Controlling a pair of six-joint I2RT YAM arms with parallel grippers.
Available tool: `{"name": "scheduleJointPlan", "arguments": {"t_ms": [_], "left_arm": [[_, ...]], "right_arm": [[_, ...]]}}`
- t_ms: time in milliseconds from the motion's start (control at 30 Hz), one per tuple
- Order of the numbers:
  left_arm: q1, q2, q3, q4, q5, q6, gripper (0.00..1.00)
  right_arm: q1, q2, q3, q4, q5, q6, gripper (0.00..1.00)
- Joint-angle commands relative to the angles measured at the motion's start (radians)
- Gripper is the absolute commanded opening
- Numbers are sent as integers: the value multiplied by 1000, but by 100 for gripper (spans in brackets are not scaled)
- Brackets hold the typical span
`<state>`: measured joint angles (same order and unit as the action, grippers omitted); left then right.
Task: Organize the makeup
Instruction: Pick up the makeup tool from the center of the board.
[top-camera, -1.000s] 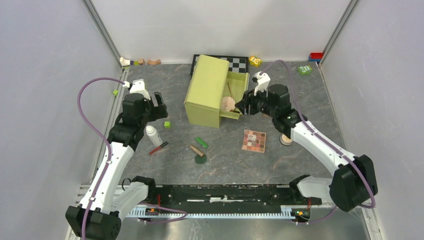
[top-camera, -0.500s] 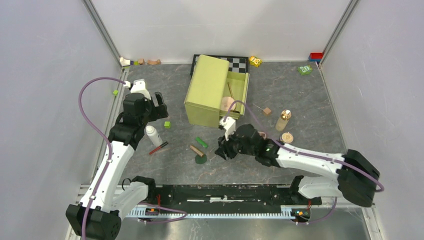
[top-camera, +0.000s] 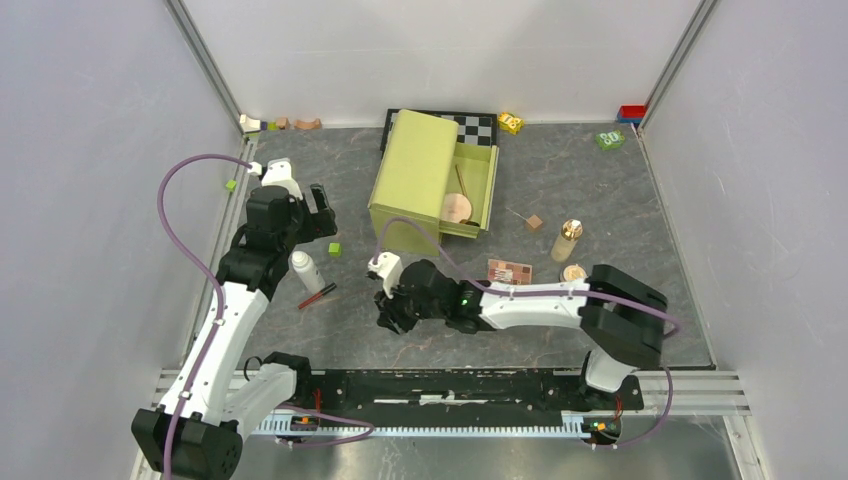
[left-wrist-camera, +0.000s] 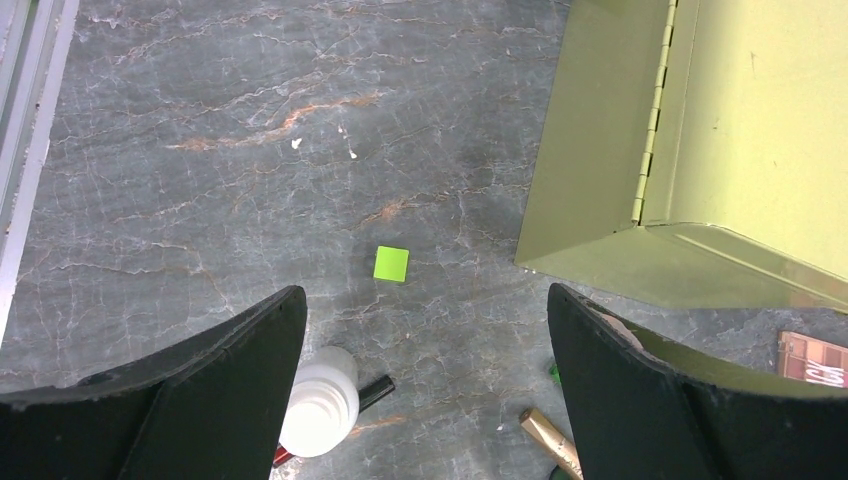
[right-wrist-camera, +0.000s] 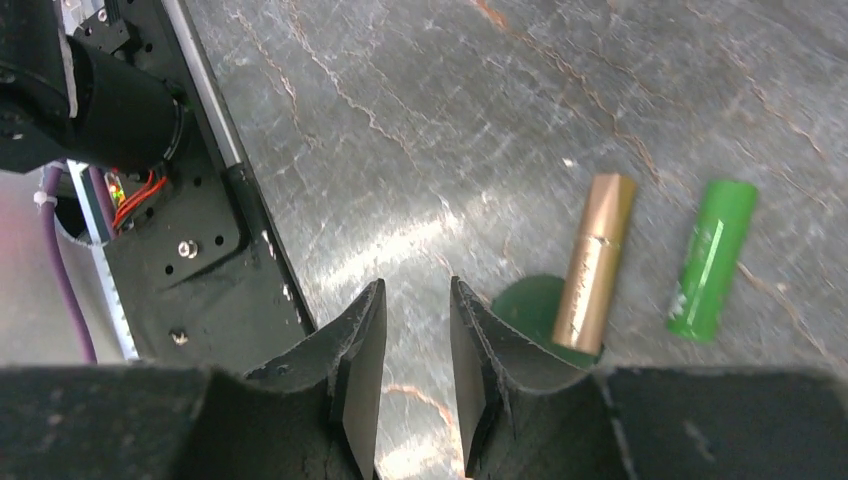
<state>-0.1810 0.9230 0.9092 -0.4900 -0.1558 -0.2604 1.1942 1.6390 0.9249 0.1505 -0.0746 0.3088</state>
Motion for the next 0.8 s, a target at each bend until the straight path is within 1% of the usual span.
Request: {"name": "scheduleJointPlan", "arguments": {"t_ms": [0, 100, 200, 400, 500, 767], "left_arm": [[-6, -5, 2, 42, -3, 45, 96], [-6, -4, 2, 42, -5, 46, 96], [-5, -6, 3, 42, -7, 46, 96], [-7, -6, 3, 41, -4, 46, 96], [-6, -6, 2, 42, -6, 47, 96], [-5, -8, 3, 41, -7, 47, 96]], "right_arm": [[7, 97, 102, 25, -37, 16, 35], [7, 150, 136, 9, -56, 22, 34], [7, 189, 168, -37, -21, 32, 35], [4, 247, 225, -138, 67, 57, 40], [-3, 261, 248, -188, 128, 70, 42], [-48, 276, 277, -273, 218, 113, 49]]}}
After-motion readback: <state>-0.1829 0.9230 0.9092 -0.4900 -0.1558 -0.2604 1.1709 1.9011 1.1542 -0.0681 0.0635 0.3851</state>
